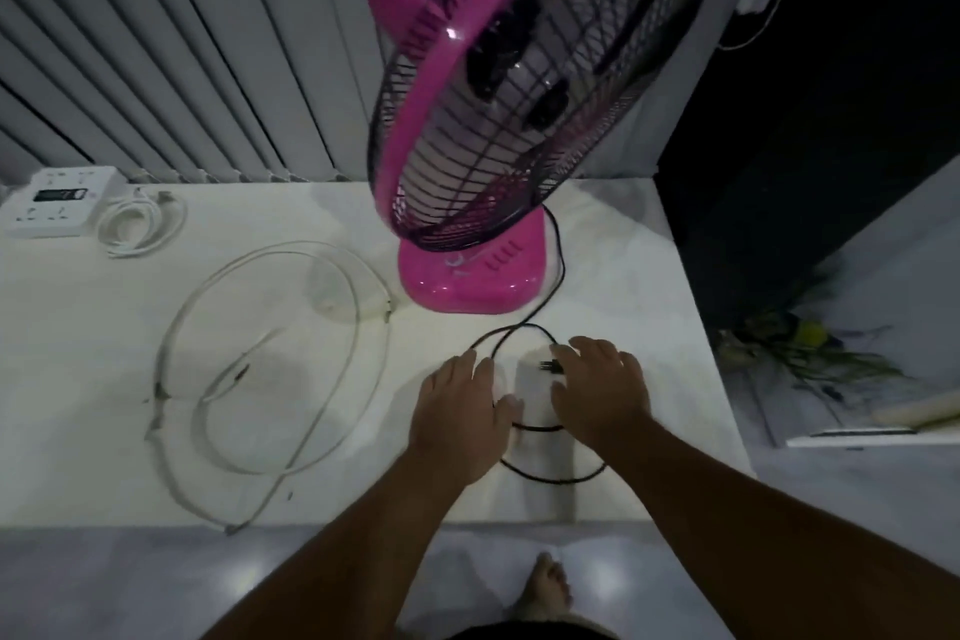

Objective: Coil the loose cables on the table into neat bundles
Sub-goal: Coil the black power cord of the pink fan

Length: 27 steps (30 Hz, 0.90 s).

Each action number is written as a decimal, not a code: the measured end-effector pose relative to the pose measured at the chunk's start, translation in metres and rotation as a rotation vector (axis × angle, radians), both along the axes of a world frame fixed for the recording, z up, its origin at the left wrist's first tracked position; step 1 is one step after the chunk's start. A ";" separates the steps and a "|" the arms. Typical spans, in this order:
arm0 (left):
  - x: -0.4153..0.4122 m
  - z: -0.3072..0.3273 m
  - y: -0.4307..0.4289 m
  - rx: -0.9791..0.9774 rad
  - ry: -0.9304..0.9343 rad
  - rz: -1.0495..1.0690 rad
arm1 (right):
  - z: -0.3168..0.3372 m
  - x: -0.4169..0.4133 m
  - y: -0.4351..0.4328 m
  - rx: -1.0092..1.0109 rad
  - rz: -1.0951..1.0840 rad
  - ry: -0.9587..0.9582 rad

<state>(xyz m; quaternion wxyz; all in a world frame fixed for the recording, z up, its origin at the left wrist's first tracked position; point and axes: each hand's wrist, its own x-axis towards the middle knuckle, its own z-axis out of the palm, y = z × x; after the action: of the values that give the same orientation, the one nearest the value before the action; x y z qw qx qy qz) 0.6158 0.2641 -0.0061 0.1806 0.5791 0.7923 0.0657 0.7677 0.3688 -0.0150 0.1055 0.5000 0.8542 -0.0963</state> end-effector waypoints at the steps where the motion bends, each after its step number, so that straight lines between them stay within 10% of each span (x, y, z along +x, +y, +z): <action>1: 0.010 -0.001 0.006 -0.004 -0.008 0.006 | -0.002 0.011 0.008 -0.023 -0.016 -0.018; 10: 0.041 -0.004 0.037 -0.019 -0.048 -0.024 | -0.028 0.049 0.037 -0.167 -0.212 0.084; 23: -0.003 0.001 0.065 0.286 -0.436 -0.088 | 0.023 -0.004 0.033 -0.240 -0.247 0.797; 27: -0.022 0.001 0.063 0.322 -0.590 0.090 | 0.033 -0.014 0.018 -0.577 -0.510 1.027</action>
<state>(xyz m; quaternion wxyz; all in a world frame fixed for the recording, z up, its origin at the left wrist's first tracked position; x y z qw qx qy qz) 0.5934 0.3271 -0.0052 0.3055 0.5207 0.7100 0.3625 0.7535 0.3863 0.0176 -0.2132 0.5292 0.5899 -0.5715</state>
